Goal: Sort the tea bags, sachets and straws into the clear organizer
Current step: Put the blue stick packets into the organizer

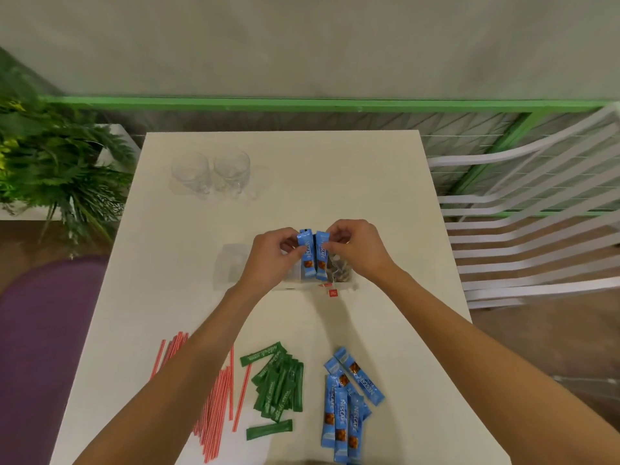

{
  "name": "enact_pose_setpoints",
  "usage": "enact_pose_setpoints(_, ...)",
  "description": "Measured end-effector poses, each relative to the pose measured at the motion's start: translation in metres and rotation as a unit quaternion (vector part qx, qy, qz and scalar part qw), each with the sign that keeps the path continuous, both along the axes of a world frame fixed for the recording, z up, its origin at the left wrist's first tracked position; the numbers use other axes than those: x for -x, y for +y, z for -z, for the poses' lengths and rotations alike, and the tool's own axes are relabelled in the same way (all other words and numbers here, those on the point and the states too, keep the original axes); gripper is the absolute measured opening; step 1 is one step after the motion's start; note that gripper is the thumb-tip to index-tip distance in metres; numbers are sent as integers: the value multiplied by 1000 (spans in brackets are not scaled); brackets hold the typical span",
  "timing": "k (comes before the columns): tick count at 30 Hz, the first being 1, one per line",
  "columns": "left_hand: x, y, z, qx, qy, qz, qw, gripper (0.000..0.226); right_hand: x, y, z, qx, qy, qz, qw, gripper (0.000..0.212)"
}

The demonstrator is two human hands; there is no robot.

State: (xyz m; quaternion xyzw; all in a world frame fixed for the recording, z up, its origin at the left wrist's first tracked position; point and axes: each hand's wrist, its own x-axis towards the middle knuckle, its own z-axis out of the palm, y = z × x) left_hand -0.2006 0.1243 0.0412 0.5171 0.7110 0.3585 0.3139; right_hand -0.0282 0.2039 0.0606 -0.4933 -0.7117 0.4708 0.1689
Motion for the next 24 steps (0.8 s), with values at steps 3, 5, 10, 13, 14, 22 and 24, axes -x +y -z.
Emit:
enact_pose_setpoints(3,4,10,4,19,17,9,1000,6,6,6,2,1,-4,-3,1000,9)
enact_pose_setpoints(5,6,15,9,36,25,16,999,6,9,8,6,7,-14,-6,1000,8)
enact_pose_setpoints(10,8,20,23,67,48,32,996,8,12,10,17,7,-48,-18,999,11)
enact_pose_setpoints(13,10,21,30,78,63,32,994,10,14,11,23,-2,-80,-34,996,13)
enact_pose_setpoints(14,10,21,31,82,67,31,994,10,14,11,25,-6,-94,-40,995,10)
enact_pose_setpoints(22,8,19,31,96,81,17,992,10,15,13,30,-54,-186,-77,978,5)
enact_pose_setpoints(24,7,18,31,95,76,7,993,9,16,13,30,-56,-191,-81,977,7)
